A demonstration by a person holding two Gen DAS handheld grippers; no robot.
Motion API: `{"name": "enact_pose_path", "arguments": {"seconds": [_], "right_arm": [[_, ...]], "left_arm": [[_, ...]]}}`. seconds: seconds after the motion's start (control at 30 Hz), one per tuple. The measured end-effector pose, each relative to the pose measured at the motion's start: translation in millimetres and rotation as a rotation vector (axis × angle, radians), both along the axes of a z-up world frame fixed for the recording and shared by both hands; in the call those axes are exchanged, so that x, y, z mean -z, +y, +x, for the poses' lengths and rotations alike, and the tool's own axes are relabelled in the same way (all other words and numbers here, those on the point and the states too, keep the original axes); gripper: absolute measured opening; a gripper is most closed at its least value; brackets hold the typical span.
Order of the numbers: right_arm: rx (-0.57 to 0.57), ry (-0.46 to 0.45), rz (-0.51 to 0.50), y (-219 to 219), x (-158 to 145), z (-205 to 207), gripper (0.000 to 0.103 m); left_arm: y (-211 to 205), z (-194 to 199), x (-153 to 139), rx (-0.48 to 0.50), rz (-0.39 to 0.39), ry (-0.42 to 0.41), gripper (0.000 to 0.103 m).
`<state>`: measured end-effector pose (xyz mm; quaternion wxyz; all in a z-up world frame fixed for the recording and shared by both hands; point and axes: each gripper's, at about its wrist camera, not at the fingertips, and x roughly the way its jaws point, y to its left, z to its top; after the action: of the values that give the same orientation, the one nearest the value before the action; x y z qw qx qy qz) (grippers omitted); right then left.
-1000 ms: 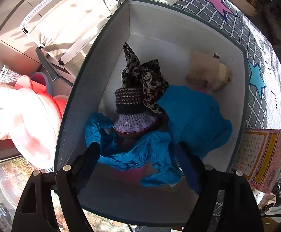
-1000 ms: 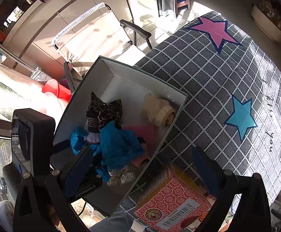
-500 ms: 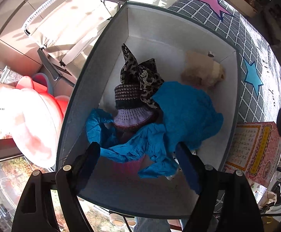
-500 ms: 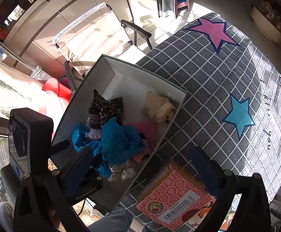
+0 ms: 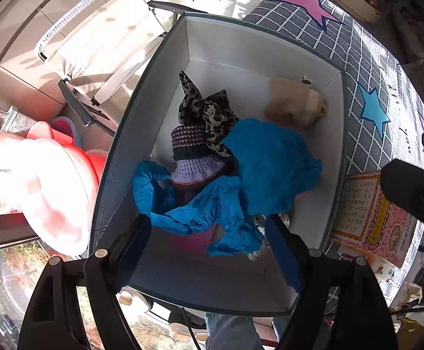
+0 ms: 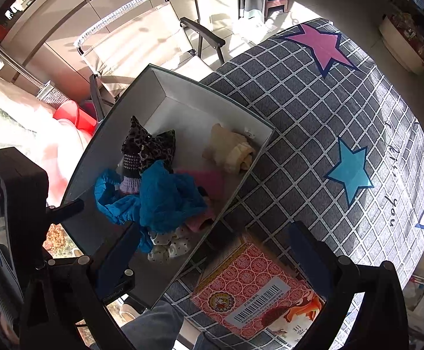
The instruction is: Organize soft objects
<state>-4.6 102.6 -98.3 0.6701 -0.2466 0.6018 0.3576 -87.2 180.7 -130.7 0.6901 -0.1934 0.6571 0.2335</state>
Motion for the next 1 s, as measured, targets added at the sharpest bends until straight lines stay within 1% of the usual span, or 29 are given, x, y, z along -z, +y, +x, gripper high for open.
{"name": "enact_pose_path", "arguments": {"seconds": [0.4,0.87,0.93,1.0], "right_arm": [[-0.012,0.006,-0.008,0.1,-0.5,-3.7,0.102],[-0.010,0.010,-0.008,-2.0,-0.8,-7.5,0.102],[-0.009,0.011,-0.008,-2.7,-0.6,-8.6,0.102],[-0.006,0.013,-0.009,-3.3,-0.4,-8.5,0.102]], "left_arm": [[-3.9,-6.3,-2.7,-0.005,-0.006,0.004,0.083],[-5.0,-8.6,-3.0,-0.003,0.005,0.013,0.084],[-4.4,-9.8,-3.4,-0.008,-0.004,-0.001,0.085],[-4.5,-11.8,-6.6,-0.009,-0.015,-0.035,0.085]]}}
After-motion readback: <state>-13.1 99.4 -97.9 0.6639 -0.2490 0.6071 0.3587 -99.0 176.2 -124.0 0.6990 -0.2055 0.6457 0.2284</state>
